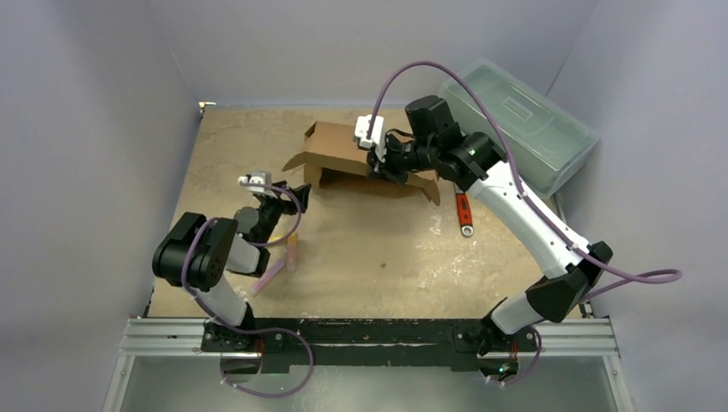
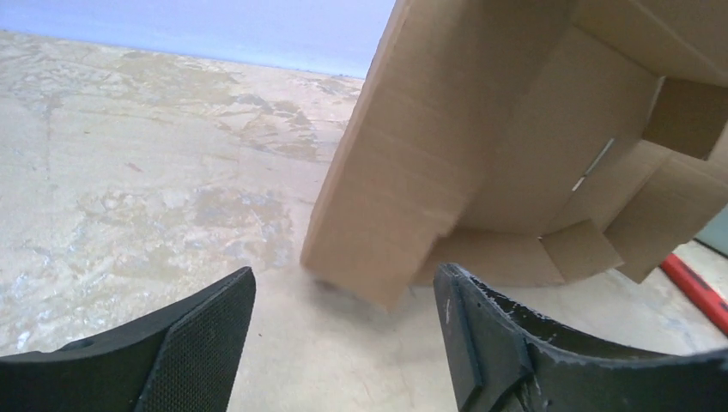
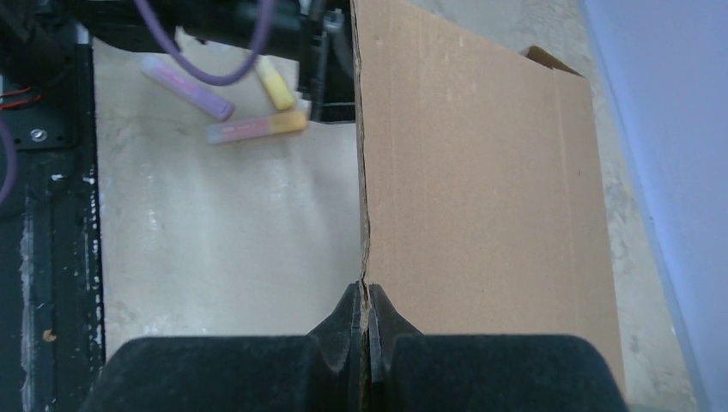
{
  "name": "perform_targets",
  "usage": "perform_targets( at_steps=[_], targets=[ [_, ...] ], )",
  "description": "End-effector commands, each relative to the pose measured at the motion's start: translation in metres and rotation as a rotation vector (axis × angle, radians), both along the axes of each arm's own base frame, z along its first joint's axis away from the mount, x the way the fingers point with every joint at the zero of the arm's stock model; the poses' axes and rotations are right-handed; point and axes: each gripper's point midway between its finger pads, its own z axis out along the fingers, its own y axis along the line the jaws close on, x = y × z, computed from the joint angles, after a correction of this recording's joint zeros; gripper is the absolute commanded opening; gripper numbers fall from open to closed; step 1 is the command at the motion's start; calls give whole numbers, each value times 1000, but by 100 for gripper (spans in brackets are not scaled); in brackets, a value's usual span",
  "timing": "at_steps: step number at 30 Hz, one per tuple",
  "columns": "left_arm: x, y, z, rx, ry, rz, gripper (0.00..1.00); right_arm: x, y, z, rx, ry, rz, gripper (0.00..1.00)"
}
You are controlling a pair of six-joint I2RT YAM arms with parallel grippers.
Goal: Fold the paper box
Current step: Fold the paper box at the center of the board.
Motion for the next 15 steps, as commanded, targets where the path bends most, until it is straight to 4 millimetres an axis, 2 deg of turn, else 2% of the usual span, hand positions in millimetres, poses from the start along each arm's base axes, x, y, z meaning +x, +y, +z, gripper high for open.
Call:
perform_targets(
  at_steps=[1, 7, 10, 15],
  targets=[
    [-31, -3, 76, -143, -235, -66, 79, 5, -15, 14, 24, -40, -53, 0],
    [-41, 0, 66, -139, -134, -50, 89, -8, -18, 13, 26, -27, -12, 0],
    [-35, 4, 60, -102, -106, -19, 94, -12, -20, 15, 26, -25, -2, 0],
    [-22, -9, 60, -78, -144, -89, 93, -19, -23, 12, 14, -7, 18, 0]
  ],
)
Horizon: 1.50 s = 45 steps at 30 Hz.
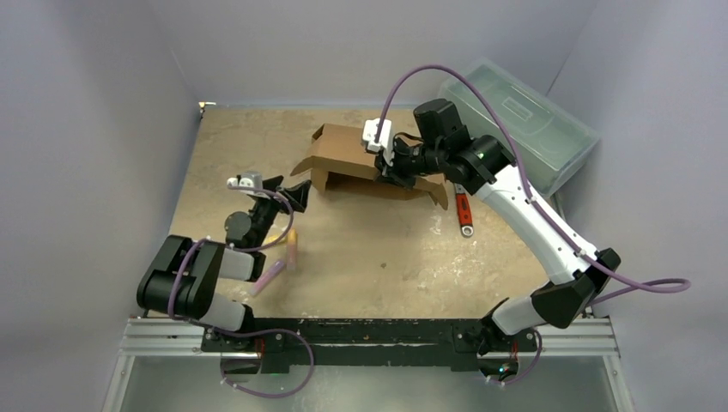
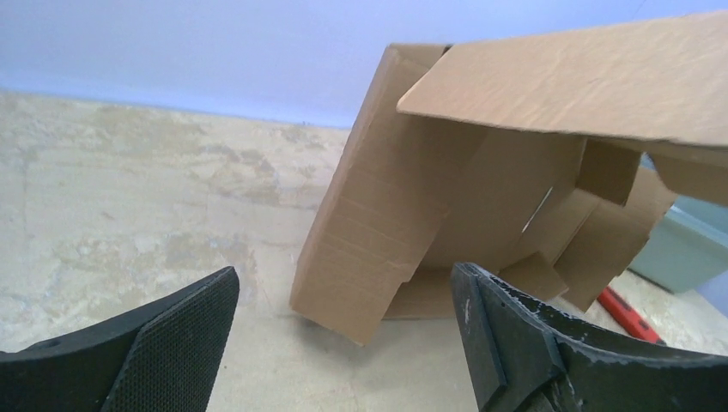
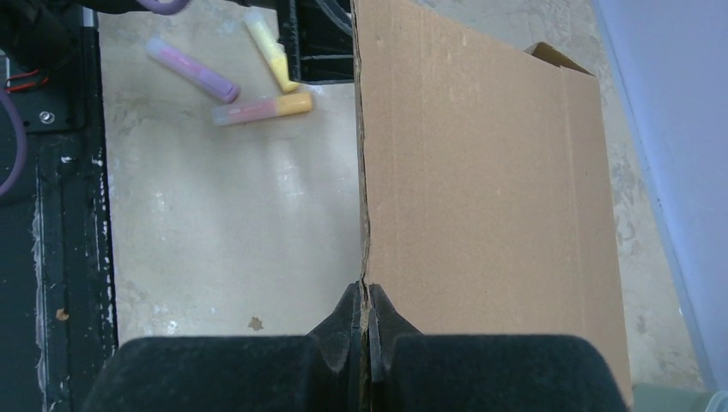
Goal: Fold the paper box
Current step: Fold the paper box at the center of the board.
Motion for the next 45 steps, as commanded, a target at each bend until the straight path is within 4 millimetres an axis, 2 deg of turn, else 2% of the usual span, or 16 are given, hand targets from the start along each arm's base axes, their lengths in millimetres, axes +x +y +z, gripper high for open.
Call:
perform_targets(
  at_steps=[1, 3, 7, 13, 22, 26, 30, 35, 39, 45],
  targets=[
    [9, -11, 6, 33, -80, -66, 92, -16, -5, 13, 22, -11, 39, 0],
    [9, -15, 11, 30, -151, -84, 90, -17, -5, 12, 19, -5, 46, 0],
    [27, -23, 2, 55, -152, -115, 88, -21, -5, 12, 23, 5, 61, 0],
    [38, -28, 11, 72, -192, -131, 89, -23, -3, 10, 23, 21, 75, 0],
    [58, -39, 11, 118, -236, -160, 88, -25, 2, 11, 26, 50, 94, 0],
    [60, -44, 14, 148, -264, -176, 87, -25, 6, 11, 28, 70, 109, 0],
    [61, -49, 15, 159, -280, -205, 86, -26, 12, 19, 55, 72, 127, 0],
    [56, -56, 13, 161, -277, -244, 84, -18, 7, 28, 61, 32, 84, 0],
    [58, -57, 16, 143, -278, -243, 80, -22, 6, 32, 80, 50, 89, 0],
    [52, -69, 27, 141, -309, -260, 75, -29, 10, 36, 115, 105, 102, 0]
  ],
)
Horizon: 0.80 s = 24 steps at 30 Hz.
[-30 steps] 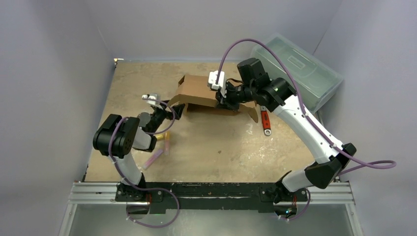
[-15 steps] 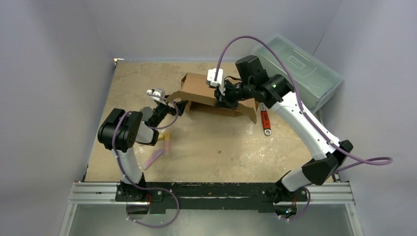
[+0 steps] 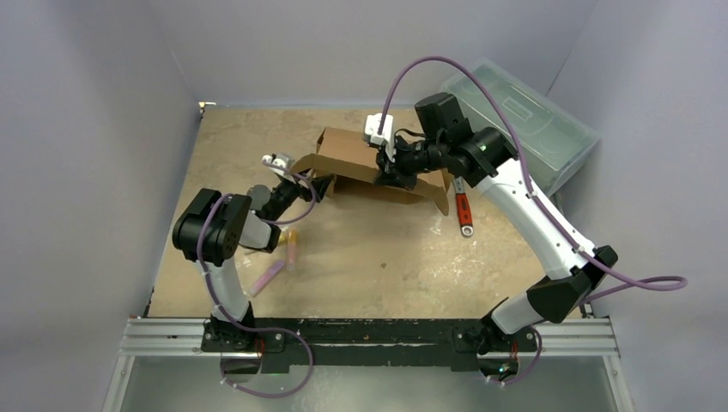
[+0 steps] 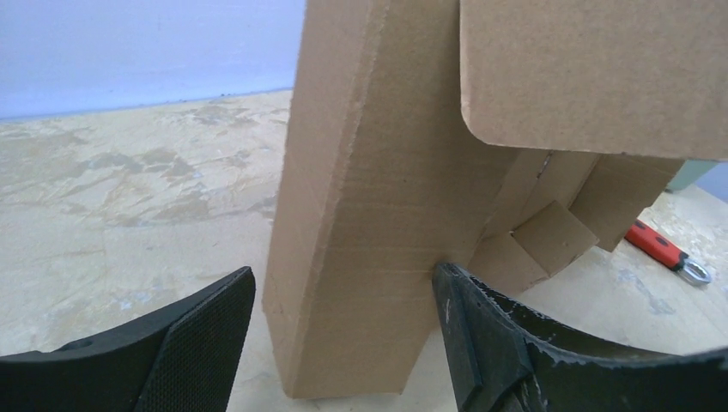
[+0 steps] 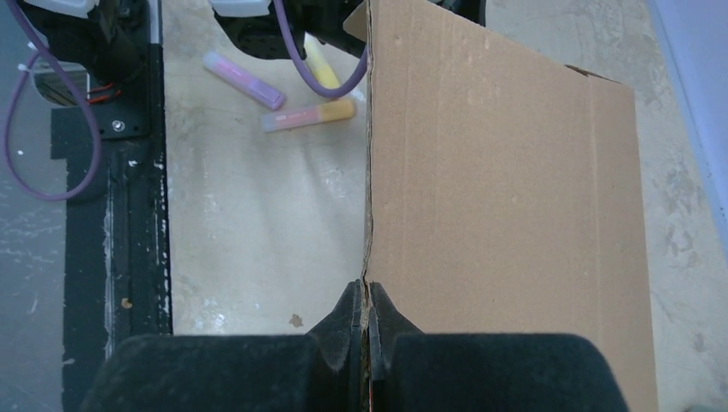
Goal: Fold the paper box
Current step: Fold the paper box at the center of the board.
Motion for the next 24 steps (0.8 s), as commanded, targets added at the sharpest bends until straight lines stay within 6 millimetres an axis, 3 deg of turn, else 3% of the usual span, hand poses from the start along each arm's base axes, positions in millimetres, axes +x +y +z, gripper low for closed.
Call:
perform_targets(
  at_steps=[1, 7, 11, 24],
  targets=[
    [-10, -12, 77, -55, -312, -36, 74, -14, 9, 29, 97, 20, 44, 0],
    [-11, -12, 78, -53, -317, 11, 65, -13, 13, 28, 107, 56, 37, 0],
    [-3, -5, 74, -68, -298, 85, 51, -9, 15, 27, 107, 66, 27, 0],
    [12, -9, 75, -89, -304, 98, 33, -6, 18, 21, 102, 89, 28, 0]
  ],
)
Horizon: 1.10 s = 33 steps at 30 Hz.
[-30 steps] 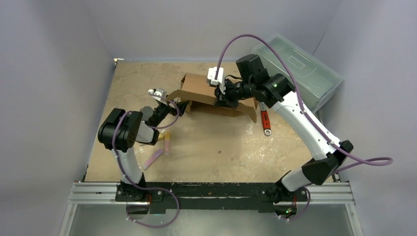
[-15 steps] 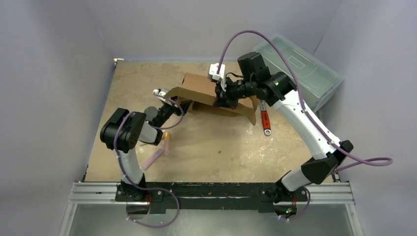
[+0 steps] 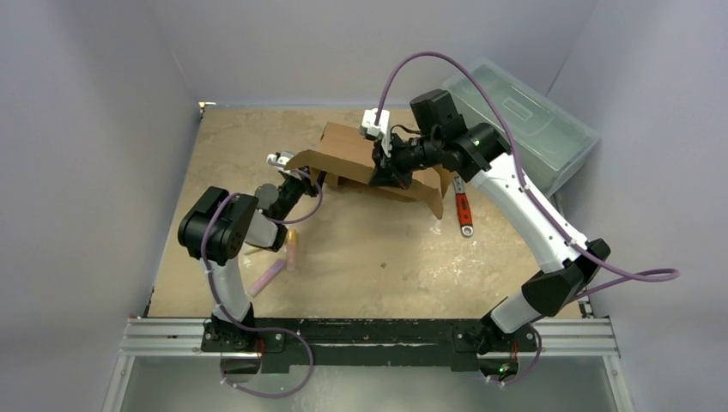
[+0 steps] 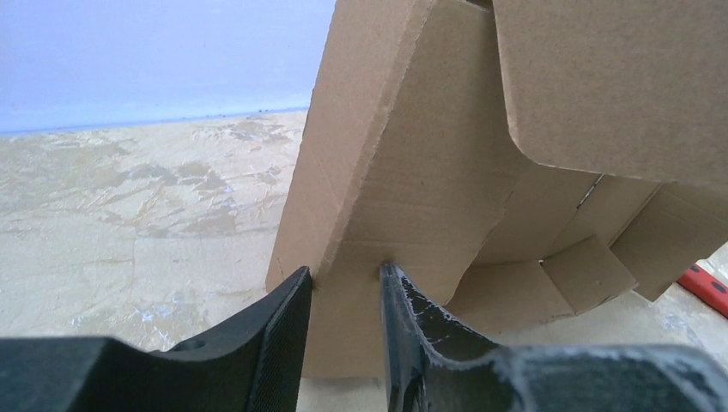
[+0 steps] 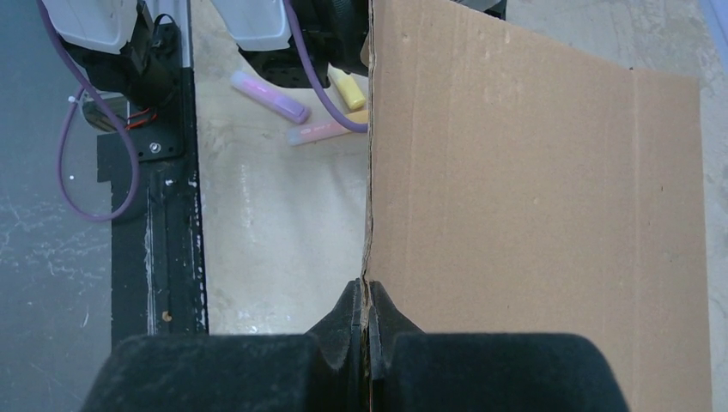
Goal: Fold the paper box
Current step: Fold the paper box at the center of the board.
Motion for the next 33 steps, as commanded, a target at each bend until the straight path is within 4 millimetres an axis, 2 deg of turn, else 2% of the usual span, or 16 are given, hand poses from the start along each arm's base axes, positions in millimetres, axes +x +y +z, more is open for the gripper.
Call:
perform_targets(
  at_steps=[1, 8, 17, 22, 24, 30, 33],
  targets=[
    [-1, -3, 70, -70, -286, -8, 33, -4, 8, 23, 70, -24, 37, 0],
    [-4, -6, 74, -64, -297, -29, 28, 3, 1, 26, 67, -42, 6, 0],
    [-14, -5, 79, -67, -301, -48, 8, 2, -8, 32, 76, -59, -14, 0],
    [-26, -5, 85, -79, -301, -69, 7, -2, -12, 34, 75, -69, -18, 0],
    [-33, -5, 87, -90, -295, -77, 10, -2, -15, 35, 71, -77, -23, 0],
    [-63, 10, 93, -184, -236, -49, 39, 9, -28, 32, 46, -116, -96, 0],
    [-78, 20, 88, -217, -180, -22, 49, 18, -32, 26, 36, -113, -121, 0]
  ],
)
